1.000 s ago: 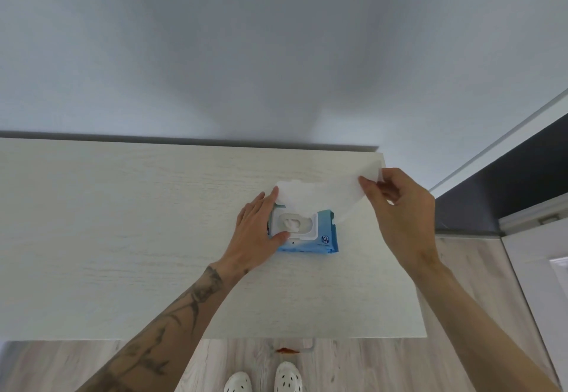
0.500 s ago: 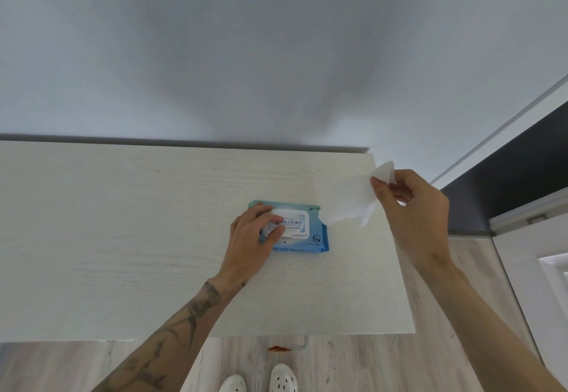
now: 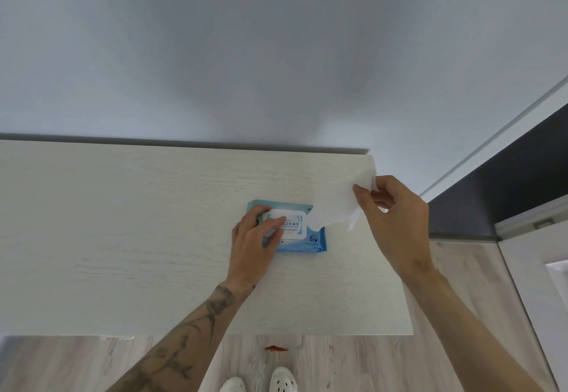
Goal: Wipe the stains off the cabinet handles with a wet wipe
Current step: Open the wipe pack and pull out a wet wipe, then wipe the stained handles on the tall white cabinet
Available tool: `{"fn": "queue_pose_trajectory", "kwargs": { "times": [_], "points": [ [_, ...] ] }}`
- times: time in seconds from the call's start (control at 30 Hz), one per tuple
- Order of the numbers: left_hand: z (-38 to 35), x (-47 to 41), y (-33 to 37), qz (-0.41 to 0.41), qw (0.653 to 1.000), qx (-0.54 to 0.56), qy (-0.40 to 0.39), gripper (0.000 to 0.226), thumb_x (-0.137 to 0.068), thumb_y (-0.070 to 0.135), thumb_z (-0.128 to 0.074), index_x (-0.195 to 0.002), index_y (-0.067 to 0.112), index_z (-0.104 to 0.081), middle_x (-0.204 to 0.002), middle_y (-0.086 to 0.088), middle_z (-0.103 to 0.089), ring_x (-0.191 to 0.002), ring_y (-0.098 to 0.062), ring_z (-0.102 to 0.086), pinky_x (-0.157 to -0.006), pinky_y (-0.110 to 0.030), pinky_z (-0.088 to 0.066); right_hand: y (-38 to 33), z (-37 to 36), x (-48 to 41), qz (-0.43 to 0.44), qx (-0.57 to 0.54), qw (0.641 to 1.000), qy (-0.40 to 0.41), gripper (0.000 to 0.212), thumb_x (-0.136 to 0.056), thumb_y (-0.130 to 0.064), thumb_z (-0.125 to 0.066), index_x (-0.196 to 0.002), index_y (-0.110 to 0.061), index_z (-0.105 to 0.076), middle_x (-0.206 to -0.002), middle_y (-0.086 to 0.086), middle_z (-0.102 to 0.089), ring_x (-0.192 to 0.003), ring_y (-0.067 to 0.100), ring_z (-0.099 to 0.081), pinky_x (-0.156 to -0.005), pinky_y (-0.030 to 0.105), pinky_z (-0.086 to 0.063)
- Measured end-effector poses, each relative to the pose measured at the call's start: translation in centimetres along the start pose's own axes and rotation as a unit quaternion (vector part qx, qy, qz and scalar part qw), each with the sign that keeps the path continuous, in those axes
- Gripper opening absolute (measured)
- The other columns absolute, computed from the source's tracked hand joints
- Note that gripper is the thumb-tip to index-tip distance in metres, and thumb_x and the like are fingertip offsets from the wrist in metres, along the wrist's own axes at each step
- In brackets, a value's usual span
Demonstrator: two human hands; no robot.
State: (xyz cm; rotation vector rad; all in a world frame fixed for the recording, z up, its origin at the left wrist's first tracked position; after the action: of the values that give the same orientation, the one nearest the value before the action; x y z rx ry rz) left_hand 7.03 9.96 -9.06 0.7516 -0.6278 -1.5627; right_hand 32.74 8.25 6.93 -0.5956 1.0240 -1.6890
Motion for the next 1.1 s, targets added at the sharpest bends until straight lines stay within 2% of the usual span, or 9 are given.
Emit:
{"fn": "queue_pose_trajectory", "kwargs": {
  "times": [0.17, 0.37, 0.43, 0.5, 0.6, 0.7, 0.8, 0.97, 1.1],
  "points": [
    [0.8, 1.9, -0.3, -0.002, 0.999, -0.041, -0.025, 0.033, -0.101, 0.019, -0.071, -0.134, 0.023, -0.072, -0.156, 0.000, -0.048, -0.144, -0.023, -0.044, -0.121, -0.049, -0.042, -0.5, -0.4, 1.0, 0.009, -0.028, 0.999, -0.019, 0.007, -0.101, -0.023, -0.069, -0.104, -0.023, -0.063, -0.098, -0.026, -0.066, -0.086, -0.020, -0.065, -0.076, 0.000, -0.050],
    [4.9, 5.8, -1.6, 0.026, 0.997, -0.066, -0.017, 0.036, -0.102, 0.017, -0.070, -0.138, 0.022, -0.068, -0.156, 0.000, -0.051, -0.145, -0.022, -0.046, -0.120, -0.035, -0.032, -1.2, -1.3, 4.1, 0.021, -0.049, 0.998, -0.028, 0.007, -0.101, -0.020, -0.070, -0.107, -0.019, -0.066, -0.097, -0.018, -0.071, -0.088, -0.012, -0.068, -0.077, 0.002, -0.051],
    [5.8, 7.4, -2.1, 0.030, 0.996, -0.079, -0.022, 0.037, -0.104, 0.020, -0.067, -0.140, 0.023, -0.066, -0.157, 0.002, -0.050, -0.146, -0.021, -0.044, -0.122, -0.036, -0.032, -1.4, -1.2, 5.8, 0.020, -0.054, 0.998, -0.025, 0.007, -0.100, -0.018, -0.070, -0.107, -0.016, -0.068, -0.098, -0.013, -0.074, -0.090, -0.006, -0.070, -0.077, 0.004, -0.052],
    [6.5, 9.1, -2.5, 0.008, 0.995, -0.094, -0.020, 0.036, -0.102, 0.021, -0.069, -0.139, 0.021, -0.067, -0.155, 0.000, -0.053, -0.145, -0.024, -0.048, -0.121, -0.044, -0.038, -1.5, -1.3, 8.0, 0.015, -0.061, 0.998, -0.026, 0.006, -0.100, -0.018, -0.070, -0.106, -0.016, -0.068, -0.100, -0.014, -0.074, -0.089, -0.006, -0.070, -0.075, 0.004, -0.053],
    [6.9, 12.1, -3.0, -0.038, 0.991, -0.125, -0.018, 0.036, -0.102, 0.023, -0.070, -0.137, 0.019, -0.068, -0.153, -0.003, -0.056, -0.141, -0.027, -0.052, -0.117, -0.041, -0.039, -1.2, -1.3, 12.0, 0.007, -0.054, 0.998, -0.019, 0.011, -0.100, -0.024, -0.069, -0.109, -0.018, -0.065, -0.104, -0.016, -0.072, -0.092, -0.003, -0.071, -0.074, 0.004, -0.055],
    [7.5, 15.4, -3.4, -0.102, 0.981, -0.166, -0.002, 0.035, -0.109, 0.035, -0.055, -0.137, 0.019, -0.067, -0.151, -0.004, -0.057, -0.141, -0.026, -0.052, -0.116, -0.046, -0.045, 0.0, -1.4, 16.4, -0.004, -0.051, 0.999, -0.001, 0.016, -0.100, -0.026, -0.068, -0.114, -0.020, -0.066, -0.106, -0.015, -0.072, -0.094, 0.000, -0.071, -0.076, 0.005, -0.055],
    [7.2, 18.4, -3.7, -0.165, 0.961, -0.223, -0.007, 0.051, -0.109, 0.043, -0.034, -0.142, 0.018, -0.063, -0.154, -0.005, -0.054, -0.146, -0.025, -0.048, -0.121, -0.047, -0.041, 1.6, -1.5, 21.1, -0.014, -0.057, 0.998, 0.017, 0.013, -0.100, -0.025, -0.068, -0.112, -0.027, -0.065, -0.104, -0.021, -0.071, -0.098, -0.005, -0.068, -0.074, 0.001, -0.051],
    [6.4, 20.1, -5.1, -0.209, 0.936, -0.283, 0.009, 0.053, -0.111, 0.040, -0.030, -0.155, 0.016, -0.051, -0.162, -0.008, -0.046, -0.153, -0.026, -0.041, -0.127, -0.049, -0.034, 4.4, -1.2, 27.1, -0.018, -0.055, 0.997, 0.047, 0.015, -0.099, -0.013, -0.070, -0.100, -0.028, -0.069, -0.090, -0.020, -0.075, -0.088, 0.000, -0.071, -0.074, 0.007, -0.054],
    [5.4, 20.0, -6.7, -0.204, 0.933, -0.292, 0.048, 0.054, -0.113, 0.038, -0.028, -0.158, 0.014, -0.047, -0.164, -0.008, -0.044, -0.155, -0.026, -0.037, -0.128, -0.049, -0.030, 7.8, -2.2, 29.8, -0.036, -0.058, 0.997, 0.045, 0.027, -0.098, -0.007, -0.068, -0.096, -0.033, -0.069, -0.090, -0.021, -0.075, -0.083, 0.005, -0.073, -0.068, 0.016, -0.057]
  ]
}}
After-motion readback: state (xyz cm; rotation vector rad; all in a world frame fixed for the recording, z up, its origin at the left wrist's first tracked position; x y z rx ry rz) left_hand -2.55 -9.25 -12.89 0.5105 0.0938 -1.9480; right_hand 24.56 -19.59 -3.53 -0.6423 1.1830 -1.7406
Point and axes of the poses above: each hand's wrist, its own x-axis away from the middle knuckle, its own z-axis out of the back of the hand, y = z × x, the point moved 9 cm from there along -x, towards the middle knuckle
